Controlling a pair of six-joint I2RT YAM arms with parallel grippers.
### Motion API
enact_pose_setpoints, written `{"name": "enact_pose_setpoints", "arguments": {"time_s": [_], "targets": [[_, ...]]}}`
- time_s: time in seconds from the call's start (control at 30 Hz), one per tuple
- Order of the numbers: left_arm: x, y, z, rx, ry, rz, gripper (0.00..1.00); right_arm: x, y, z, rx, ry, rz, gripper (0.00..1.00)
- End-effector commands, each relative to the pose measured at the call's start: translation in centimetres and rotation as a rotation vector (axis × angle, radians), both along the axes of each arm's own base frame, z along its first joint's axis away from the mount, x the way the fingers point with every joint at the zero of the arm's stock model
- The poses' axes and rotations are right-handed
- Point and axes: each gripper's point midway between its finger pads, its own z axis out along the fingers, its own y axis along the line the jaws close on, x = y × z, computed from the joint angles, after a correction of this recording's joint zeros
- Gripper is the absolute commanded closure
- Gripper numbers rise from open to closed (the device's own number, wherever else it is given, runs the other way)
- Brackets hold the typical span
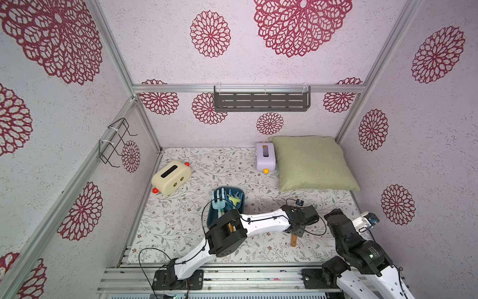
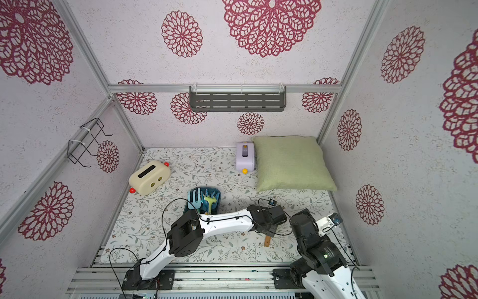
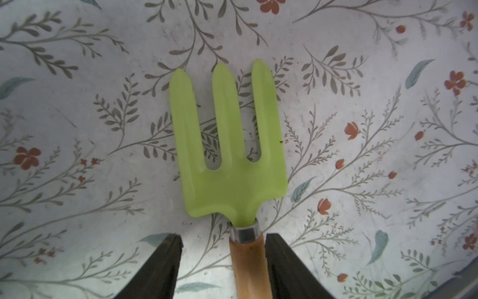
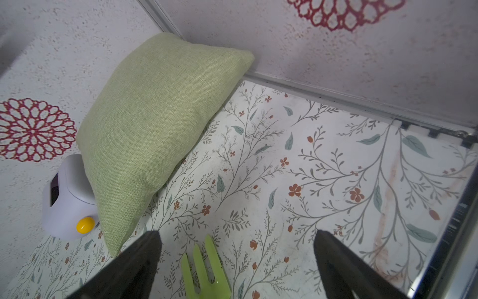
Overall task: Put the rake into the storage box
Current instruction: Pick up the rake at the center of the board.
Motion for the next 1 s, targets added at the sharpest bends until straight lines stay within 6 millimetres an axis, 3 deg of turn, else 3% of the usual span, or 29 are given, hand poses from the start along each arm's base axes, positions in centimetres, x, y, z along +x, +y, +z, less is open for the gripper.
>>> {"name": "enact_pose_setpoints", "arguments": {"time_s": [0.0, 0.2, 0.67, 0.97], "targets": [[-1.2, 0.8, -1.1, 0.068, 0.020, -0.029, 0.46, -0.3, -0.8, 0.8, -0.018, -0.024, -0.039, 0.01], [-1.2, 1.9, -2.1, 0.131, 0.012, -0.017, 0.57, -0.1, -0.6, 0.6, -0.016, -0.021, -0.031, 0.01], [0.2, 6.4, -1.1, 0.238, -0.047, 0.002, 0.79, 0.6, 0.3, 0.0, 0.002, -0.018, 0.009, 0.01], [0.7, 9.5, 1.8, 0.232, -0.108, 0.009, 0.86, 2.3, 2.5, -1.0, 0.016, -0.012, 0.126, 0.01]]}}
